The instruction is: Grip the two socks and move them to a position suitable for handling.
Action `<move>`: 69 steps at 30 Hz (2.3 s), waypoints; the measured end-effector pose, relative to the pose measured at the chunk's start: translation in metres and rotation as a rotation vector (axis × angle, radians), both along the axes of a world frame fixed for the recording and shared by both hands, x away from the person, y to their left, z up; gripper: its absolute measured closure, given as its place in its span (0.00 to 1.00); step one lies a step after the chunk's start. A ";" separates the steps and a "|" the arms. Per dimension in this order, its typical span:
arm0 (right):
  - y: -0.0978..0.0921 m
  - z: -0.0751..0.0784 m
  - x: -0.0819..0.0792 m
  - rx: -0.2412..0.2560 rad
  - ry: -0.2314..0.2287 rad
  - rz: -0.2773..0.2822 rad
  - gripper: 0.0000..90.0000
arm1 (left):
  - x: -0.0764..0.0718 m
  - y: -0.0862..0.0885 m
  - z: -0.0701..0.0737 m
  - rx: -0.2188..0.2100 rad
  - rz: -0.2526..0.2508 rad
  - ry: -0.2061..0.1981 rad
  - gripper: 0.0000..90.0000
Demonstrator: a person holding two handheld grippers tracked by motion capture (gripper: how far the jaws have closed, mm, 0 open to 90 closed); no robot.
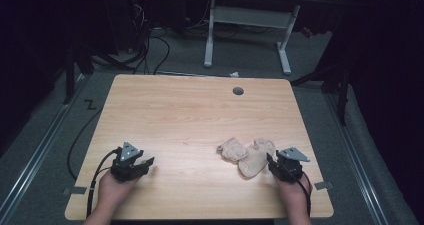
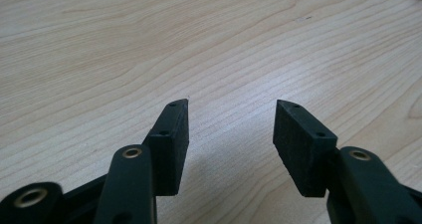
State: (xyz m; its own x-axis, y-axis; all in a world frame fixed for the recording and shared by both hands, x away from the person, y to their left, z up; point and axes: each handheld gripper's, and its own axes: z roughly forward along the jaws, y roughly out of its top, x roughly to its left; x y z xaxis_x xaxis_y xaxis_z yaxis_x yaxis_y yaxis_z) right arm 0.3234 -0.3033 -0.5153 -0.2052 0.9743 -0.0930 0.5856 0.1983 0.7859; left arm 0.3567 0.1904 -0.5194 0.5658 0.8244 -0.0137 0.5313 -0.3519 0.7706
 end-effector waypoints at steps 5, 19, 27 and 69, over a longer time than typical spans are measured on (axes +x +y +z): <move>0.006 0.000 0.001 0.013 -0.001 0.029 0.66 | 0.001 0.000 0.001 -0.007 0.000 0.001 0.54; 0.008 0.001 0.002 0.021 0.003 0.053 0.66 | 0.000 0.000 0.001 -0.007 -0.009 0.006 0.55; 0.011 0.004 0.002 0.021 -0.006 0.073 0.66 | 0.000 -0.002 -0.001 0.003 -0.014 0.013 0.55; 0.066 0.012 0.026 0.019 -0.006 0.229 0.72 | -0.001 -0.003 -0.006 0.013 -0.027 0.022 0.54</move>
State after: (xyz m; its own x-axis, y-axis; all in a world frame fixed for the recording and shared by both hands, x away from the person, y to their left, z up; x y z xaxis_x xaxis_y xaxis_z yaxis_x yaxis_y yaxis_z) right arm 0.3497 -0.2376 -0.5035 -0.4210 0.9038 -0.0769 0.5219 0.3107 0.7944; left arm 0.3554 0.1870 -0.5250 0.5878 0.8088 -0.0161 0.5384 -0.3763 0.7540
